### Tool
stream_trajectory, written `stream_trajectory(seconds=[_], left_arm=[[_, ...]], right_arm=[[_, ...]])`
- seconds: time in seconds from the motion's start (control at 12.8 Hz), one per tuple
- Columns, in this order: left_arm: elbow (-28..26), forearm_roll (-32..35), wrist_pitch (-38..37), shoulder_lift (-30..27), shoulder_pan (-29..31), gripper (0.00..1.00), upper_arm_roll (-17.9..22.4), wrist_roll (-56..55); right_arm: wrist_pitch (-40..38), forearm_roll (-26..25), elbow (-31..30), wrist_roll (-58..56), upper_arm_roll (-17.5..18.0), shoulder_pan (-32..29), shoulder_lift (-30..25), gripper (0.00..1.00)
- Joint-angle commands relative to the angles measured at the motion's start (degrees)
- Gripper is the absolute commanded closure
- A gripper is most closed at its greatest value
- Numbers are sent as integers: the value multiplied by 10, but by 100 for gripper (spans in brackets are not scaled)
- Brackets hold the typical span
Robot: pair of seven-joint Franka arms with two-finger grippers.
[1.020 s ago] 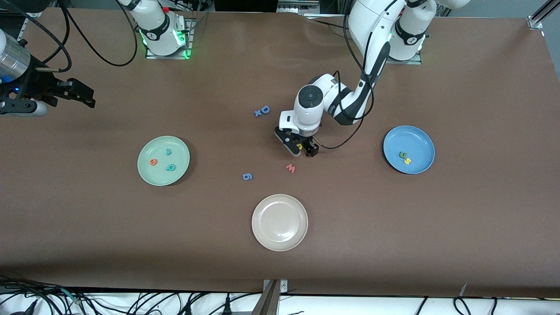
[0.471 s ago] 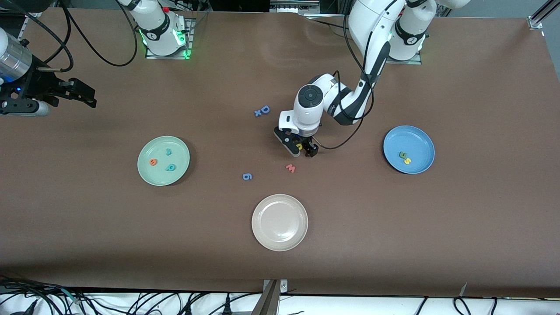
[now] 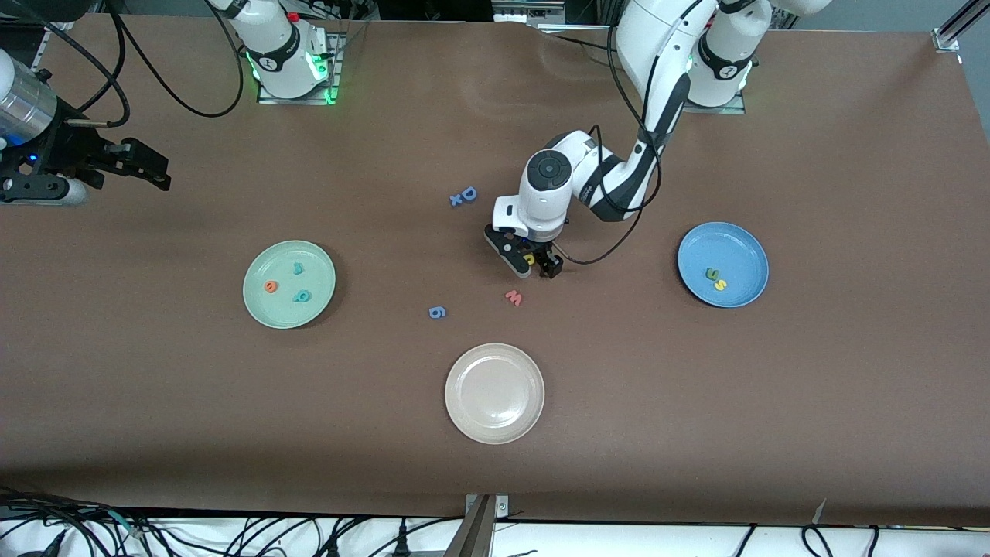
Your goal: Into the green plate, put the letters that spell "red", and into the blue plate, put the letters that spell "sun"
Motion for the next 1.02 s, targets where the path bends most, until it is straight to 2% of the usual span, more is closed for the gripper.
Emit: stream_trajectory(seconds=[0.0, 0.47, 0.63, 0.78, 0.94], left_arm=[[2, 8, -1, -6, -6, 9, 7, 3], [2, 7, -1, -4, -6, 9, 7, 3], [2, 8, -1, -2, -6, 15, 7, 3], [2, 13, 0, -1, -6, 30, 7, 4], [2, 13, 0, 0, -6, 32, 7, 4]], right_arm=[[1, 0, -6, 0, 1, -2, -6, 0], [1, 0, -6, 0, 1, -2, -5, 0], [1, 0, -6, 0, 1, -2, -5, 0], [1, 0, -6, 0, 1, -2, -5, 0], [2, 0, -6, 0, 1, -2, -5, 0]])
